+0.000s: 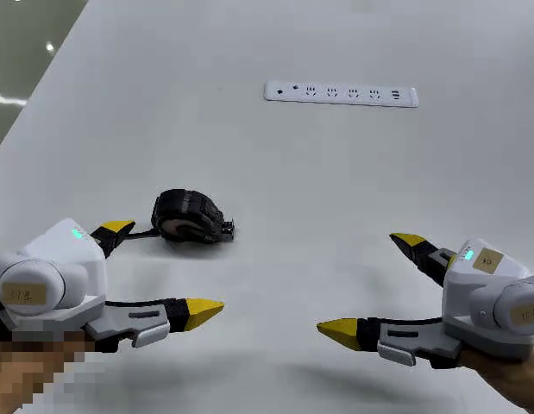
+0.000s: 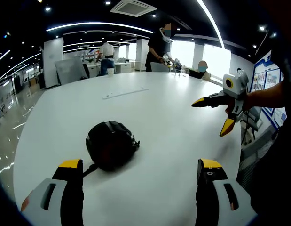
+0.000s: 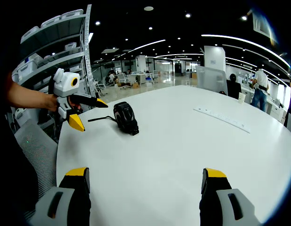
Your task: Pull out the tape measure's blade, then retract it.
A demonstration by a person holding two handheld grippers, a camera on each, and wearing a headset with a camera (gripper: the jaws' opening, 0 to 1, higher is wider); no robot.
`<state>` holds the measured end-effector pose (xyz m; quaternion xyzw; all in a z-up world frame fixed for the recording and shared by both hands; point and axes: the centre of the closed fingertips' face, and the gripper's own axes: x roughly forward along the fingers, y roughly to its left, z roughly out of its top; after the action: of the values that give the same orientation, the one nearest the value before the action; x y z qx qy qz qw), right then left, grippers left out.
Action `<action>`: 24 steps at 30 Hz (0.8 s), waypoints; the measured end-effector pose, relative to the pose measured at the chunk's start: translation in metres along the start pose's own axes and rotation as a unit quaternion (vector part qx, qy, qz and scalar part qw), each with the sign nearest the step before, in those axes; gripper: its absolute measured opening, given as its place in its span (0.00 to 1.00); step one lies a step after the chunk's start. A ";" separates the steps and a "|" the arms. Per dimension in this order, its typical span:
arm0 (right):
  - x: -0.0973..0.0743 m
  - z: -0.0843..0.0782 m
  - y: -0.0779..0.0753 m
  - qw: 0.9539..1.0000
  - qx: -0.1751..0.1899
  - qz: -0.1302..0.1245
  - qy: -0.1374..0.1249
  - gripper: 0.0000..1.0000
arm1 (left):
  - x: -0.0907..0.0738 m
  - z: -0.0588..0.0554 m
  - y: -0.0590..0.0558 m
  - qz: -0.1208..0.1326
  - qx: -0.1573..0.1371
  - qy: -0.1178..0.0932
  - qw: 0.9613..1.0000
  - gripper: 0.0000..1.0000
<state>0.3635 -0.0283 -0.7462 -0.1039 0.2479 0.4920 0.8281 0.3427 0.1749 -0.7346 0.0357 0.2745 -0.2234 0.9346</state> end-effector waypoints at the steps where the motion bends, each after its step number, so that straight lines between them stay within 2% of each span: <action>1: 0.000 0.000 0.000 1.000 0.000 0.000 -0.001 0.99 | 0.000 0.000 0.001 0.001 -0.001 0.000 1.000 0.99; 7: -0.001 0.002 -0.001 1.000 0.004 -0.002 -0.002 0.99 | 0.000 -0.002 0.004 0.008 -0.008 0.006 1.000 0.99; 13: -0.001 0.004 -0.003 1.000 0.010 -0.004 -0.007 0.99 | -0.001 0.000 0.007 0.019 -0.014 0.003 1.000 0.99; 18: -0.001 0.006 -0.003 1.000 0.016 -0.006 -0.011 0.99 | -0.002 -0.001 0.003 0.011 -0.023 0.007 1.000 0.99; 24: -0.002 0.006 -0.004 1.000 0.017 -0.007 -0.012 0.99 | -0.003 0.002 -0.002 0.006 -0.027 0.001 1.000 0.99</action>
<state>0.3680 -0.0298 -0.7407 -0.0856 0.2459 0.4832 0.8359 0.3410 0.1738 -0.7312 0.0126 0.2815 -0.2102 0.9362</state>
